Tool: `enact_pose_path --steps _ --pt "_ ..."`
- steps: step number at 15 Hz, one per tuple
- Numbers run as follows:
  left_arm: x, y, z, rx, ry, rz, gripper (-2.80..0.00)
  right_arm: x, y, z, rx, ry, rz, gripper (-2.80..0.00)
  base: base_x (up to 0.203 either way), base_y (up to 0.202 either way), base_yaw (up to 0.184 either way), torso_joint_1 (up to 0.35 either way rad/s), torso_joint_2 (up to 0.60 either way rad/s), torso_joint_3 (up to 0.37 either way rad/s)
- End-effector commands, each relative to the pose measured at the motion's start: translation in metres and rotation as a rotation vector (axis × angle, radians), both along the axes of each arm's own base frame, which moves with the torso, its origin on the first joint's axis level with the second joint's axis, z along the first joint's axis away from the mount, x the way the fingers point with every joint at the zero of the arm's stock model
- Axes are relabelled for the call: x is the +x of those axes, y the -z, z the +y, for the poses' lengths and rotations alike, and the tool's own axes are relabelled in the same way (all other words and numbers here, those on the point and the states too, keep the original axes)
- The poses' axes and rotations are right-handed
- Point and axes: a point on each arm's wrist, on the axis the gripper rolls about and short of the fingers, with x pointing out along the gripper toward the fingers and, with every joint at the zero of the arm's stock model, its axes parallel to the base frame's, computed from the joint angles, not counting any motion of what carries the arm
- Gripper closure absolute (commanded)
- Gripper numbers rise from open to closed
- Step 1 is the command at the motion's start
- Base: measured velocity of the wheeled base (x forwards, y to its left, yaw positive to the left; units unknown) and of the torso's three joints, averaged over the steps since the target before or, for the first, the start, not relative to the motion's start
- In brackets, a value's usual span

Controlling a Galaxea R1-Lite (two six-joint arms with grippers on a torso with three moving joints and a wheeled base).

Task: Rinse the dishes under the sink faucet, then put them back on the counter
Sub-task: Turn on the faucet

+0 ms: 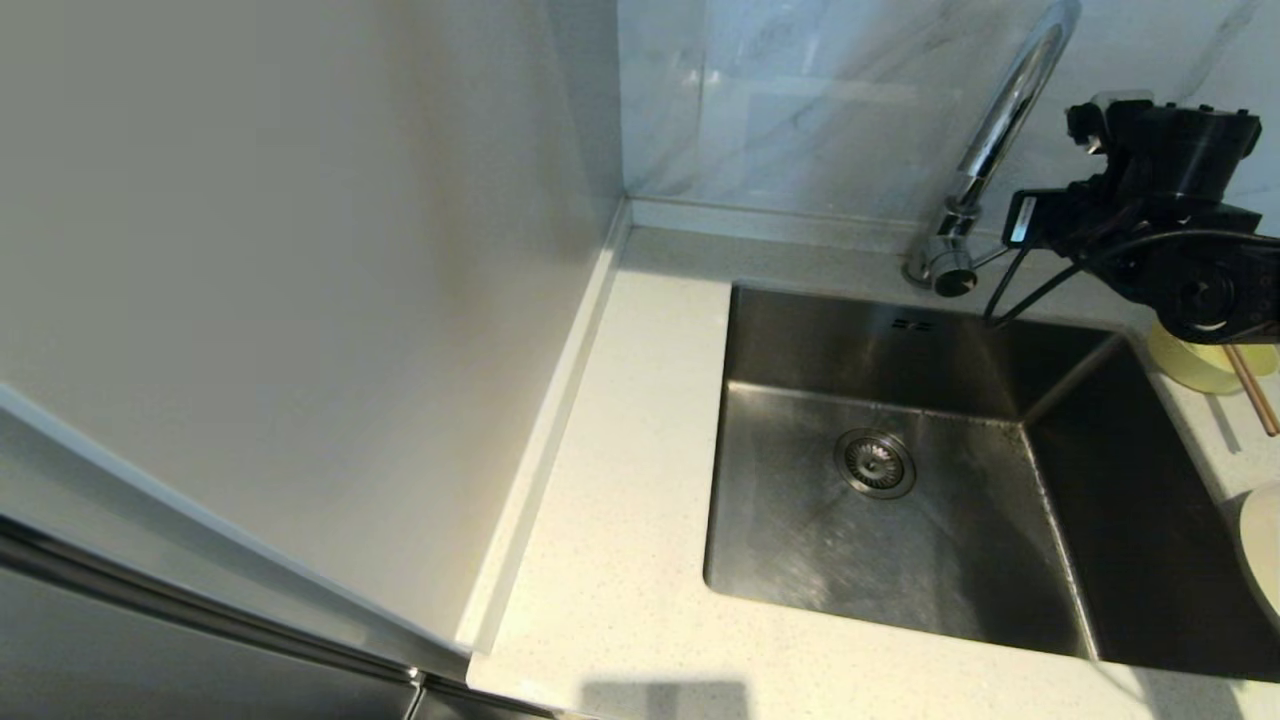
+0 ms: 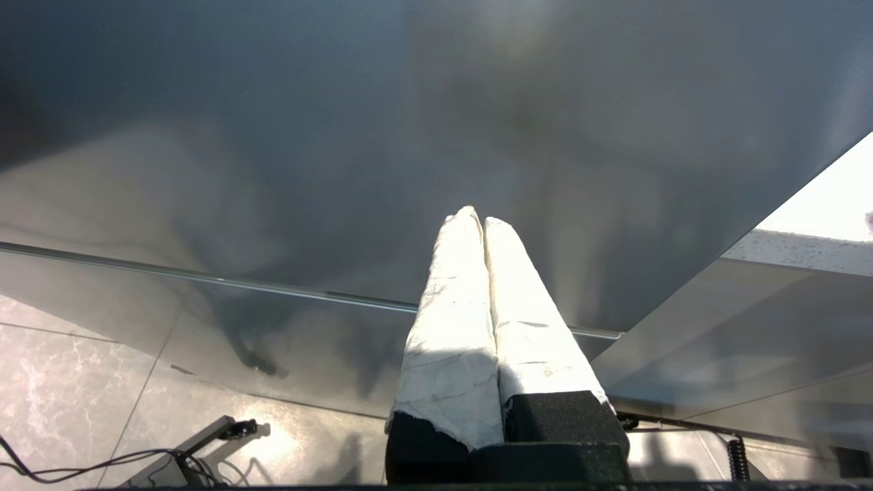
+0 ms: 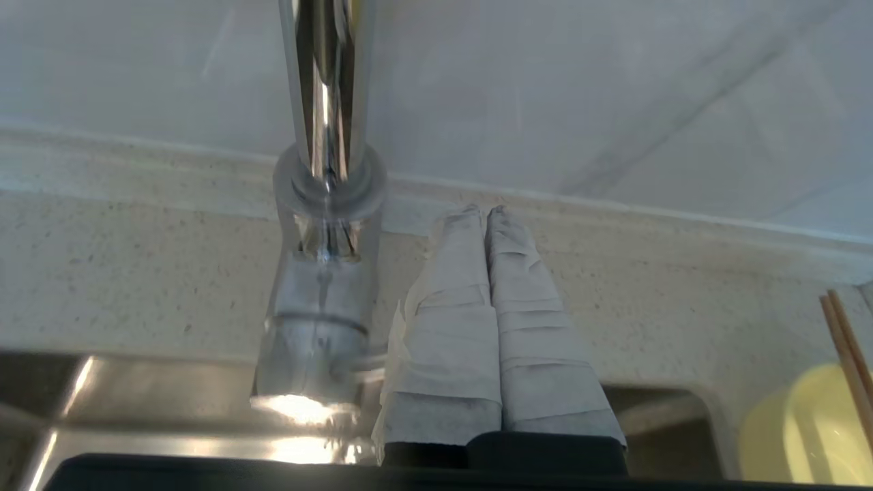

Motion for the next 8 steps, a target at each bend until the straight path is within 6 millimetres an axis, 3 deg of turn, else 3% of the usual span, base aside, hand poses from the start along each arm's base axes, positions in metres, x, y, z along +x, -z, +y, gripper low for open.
enact_pose_path --steps 1,8 --pt "0.000 0.000 0.000 0.000 0.001 0.000 0.00 0.008 0.003 0.000 -0.003 0.002 -0.004 0.00 0.000 0.000 0.000 0.000 0.00 0.000" --pt "0.000 0.000 0.000 0.000 -0.001 0.000 0.00 0.005 0.003 -0.011 -0.094 0.033 0.028 0.00 0.000 0.000 0.000 0.000 0.00 0.000"
